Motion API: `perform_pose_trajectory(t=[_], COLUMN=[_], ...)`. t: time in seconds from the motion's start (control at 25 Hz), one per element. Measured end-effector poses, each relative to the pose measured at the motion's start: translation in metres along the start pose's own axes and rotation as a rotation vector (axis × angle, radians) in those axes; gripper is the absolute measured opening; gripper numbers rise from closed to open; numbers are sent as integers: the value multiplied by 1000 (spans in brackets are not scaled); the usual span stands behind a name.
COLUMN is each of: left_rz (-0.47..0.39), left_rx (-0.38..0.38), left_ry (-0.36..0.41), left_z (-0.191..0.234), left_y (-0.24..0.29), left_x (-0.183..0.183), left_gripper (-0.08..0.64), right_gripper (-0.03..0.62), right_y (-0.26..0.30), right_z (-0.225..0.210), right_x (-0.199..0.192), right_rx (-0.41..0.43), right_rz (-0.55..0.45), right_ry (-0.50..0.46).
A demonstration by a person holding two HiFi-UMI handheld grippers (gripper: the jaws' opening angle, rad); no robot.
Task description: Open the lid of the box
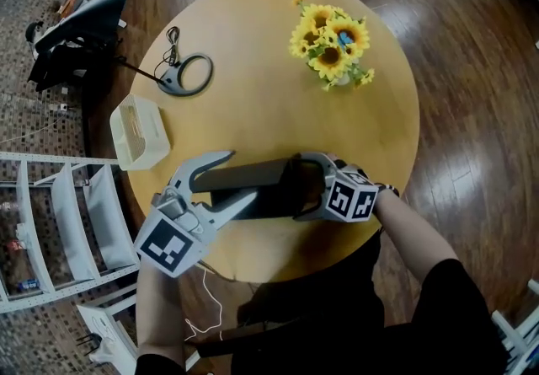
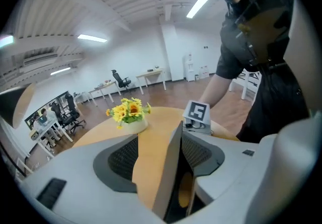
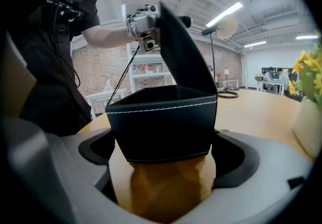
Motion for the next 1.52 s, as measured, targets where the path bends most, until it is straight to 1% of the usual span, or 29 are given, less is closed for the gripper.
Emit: perform_pose_trajectory(t=[0.08, 0.12, 0.2, 0.24, 0.28, 0.32, 0.4, 0.48, 0.52, 0.56, 0.64, 0.68, 0.72, 0.8, 0.88, 0.92, 0.96, 1.0, 1.04, 1.12, 1.16, 1.24, 1.32, 1.44, 1.52], left_rz=[21, 29, 24, 9, -12, -38, -90, -135, -161, -193, -288, -347, -406, -499, -552, -573, -595, -618, -641, -685, -704, -736, -767, -785, -770], left_rx=[64, 79, 87, 102, 132, 177, 294, 404, 451, 495, 588, 638, 686, 770, 840, 875, 909, 943, 976, 1035, 1061, 1107, 1143, 1189, 1213], left_ry=[-37, -49, -57, -53, -46, -34, -17, -52, -90, -138, -236, -280, -317, -363, -380, -383, -386, -390, -393, -399, -402, -417, -438, -449, -442], left_z=[21, 29, 43, 50, 57, 63, 73, 79, 79, 78, 68, 61, 51, 28, 3, -9, -22, -35, -48, -73, -84, -105, -122, -139, -145], left_y=[0, 2, 6, 7, 6, 4, -10, -31, -44, -58, -93, -111, -129, -162, -191, -204, -216, -226, -233, -241, -241, -237, -236, -241, -242], left_x=[-6, -10, -16, -18, -18, -17, -13, -12, -11, -11, -10, -9, -8, -7, -6, -6, -5, -4, -4, -2, -2, -3, -7, -10, -12], left_gripper=[217, 202, 202, 202, 183, 186, 186, 186, 186, 186, 186, 186, 186, 186, 186, 185, 186, 185, 183, 183, 183, 183, 183, 183, 183], right_gripper=[603, 603, 603, 603, 603, 603, 604, 599, 573, 552, 538, 493, 469, 465, 463, 446, 396, 371, 369, 280, 254, 155, 3, 2, 2], right_y=[0, 1, 2, 2, 1, 1, -2, -13, -21, -32, -56, -71, -86, -118, -144, -154, -160, -165, -170, -180, -185, -191, -187, -176, -173], right_z=[-2, -1, -1, -1, -2, -3, -2, -1, -1, -3, -7, -10, -13, -19, -21, -21, -19, -17, -15, -15, -16, -19, -20, -19, -17], right_x=[0, 0, 1, 2, 3, 3, 3, 5, 10, 19, 43, 56, 69, 92, 115, 127, 141, 155, 165, 181, 189, 199, 203, 202, 205], right_rx=[3, 2, -2, -5, -6, -6, -2, -7, -20, -41, -102, -143, -186, -268, -339, -365, -384, -401, -419, -443, -451, -483, -534, -578, -589], right_rz=[17, 23, 35, 44, 57, 73, 108, 125, 115, 92, 17, -30, -82, -200, -308, -347, -380, -405, -422, -474, -511, -568, -563, -490, -484], right_ry=[-4, -4, -3, -5, -7, -9, -7, 6, 20, 40, 86, 103, 114, 141, 170, 171, 166, 156, 140, 107, 96, 90, 85, 53, 53])
Point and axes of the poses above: the fingertips, and each gripper's own axes: y forward along the fingers, z to its left, x out of its top, the point moved 8 cm from there along -y, backward along the fingers, and after that the axes turned 15 degrees about -z, right-handed, at the moved point
